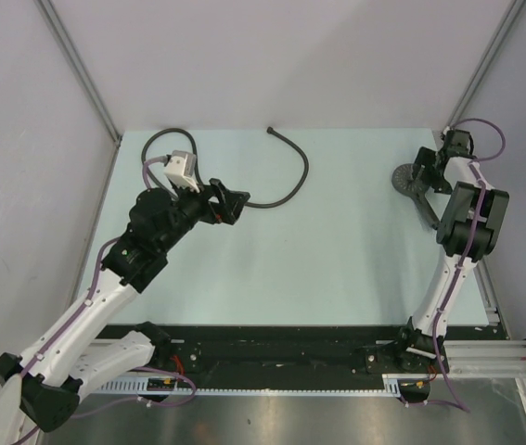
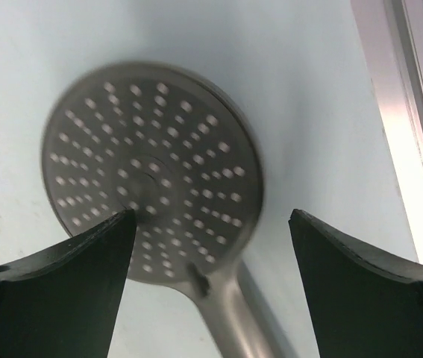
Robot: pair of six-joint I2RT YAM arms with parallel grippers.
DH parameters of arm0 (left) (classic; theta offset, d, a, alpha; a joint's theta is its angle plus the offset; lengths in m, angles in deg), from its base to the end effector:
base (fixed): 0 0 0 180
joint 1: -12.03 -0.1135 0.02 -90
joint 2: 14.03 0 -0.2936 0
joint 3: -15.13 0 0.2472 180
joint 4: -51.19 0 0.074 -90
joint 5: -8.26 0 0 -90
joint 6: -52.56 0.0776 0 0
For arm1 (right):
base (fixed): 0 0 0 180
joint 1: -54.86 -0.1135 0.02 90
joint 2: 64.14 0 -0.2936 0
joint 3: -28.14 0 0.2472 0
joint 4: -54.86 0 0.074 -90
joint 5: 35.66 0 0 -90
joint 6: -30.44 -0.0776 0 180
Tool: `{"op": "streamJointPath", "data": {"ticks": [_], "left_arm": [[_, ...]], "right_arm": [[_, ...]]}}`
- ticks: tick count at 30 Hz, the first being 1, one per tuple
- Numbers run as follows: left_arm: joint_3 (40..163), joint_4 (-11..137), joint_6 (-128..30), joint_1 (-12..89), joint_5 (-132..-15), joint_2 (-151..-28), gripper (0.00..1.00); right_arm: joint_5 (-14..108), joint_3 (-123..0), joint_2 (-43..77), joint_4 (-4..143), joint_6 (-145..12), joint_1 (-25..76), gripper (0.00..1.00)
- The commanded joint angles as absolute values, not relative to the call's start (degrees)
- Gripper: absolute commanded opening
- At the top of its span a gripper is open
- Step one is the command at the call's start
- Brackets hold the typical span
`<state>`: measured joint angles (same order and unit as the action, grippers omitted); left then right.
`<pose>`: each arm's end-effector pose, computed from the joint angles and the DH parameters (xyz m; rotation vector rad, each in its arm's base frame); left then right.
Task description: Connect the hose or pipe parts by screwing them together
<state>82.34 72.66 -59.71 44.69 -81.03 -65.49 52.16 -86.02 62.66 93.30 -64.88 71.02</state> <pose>0.1896 -0.1227 0.3951 0.1657 1.7158 -0.7288 0.5121 -0.1453 0.1766 0.4425 2.4217 -0.0355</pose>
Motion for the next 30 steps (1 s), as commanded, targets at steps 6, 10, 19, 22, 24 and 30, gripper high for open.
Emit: {"op": "streamJointPath", "data": {"ticks": [6,10,19,22,24,30], "left_arm": [[82.79,70.86,-62.32,43.31,-77.09,-66.24,1.0],[82.79,70.86,-62.76,42.96,-76.73,-66.41,1.0],[82.7,70.77,-63.11,42.79,-76.12,-67.29,1.0],[82.61,70.77,-62.93,42.79,-76.56,-67.11,1.0],[82.61,70.77,-63.02,42.79,-76.56,-66.94,1.0],[82.52,70.68,-62.76,42.87,-77.0,-66.59,1.0]], "right_arm": [[44.41,-82.06,55.31,102.21,-59.82,73.31,0.87],[44.49,-77.23,51.71,102.91,-59.73,73.14,0.85],[42.56,-74.67,47.4,104.76,-59.73,71.91,0.83],[46.23,-74.23,47.22,105.64,-59.73,70.95,0.84],[46.87,-73.36,47.83,105.9,-60.08,70.51,0.83],[48.62,-72.47,49.94,103.0,-64.12,67.69,0.79]]}}
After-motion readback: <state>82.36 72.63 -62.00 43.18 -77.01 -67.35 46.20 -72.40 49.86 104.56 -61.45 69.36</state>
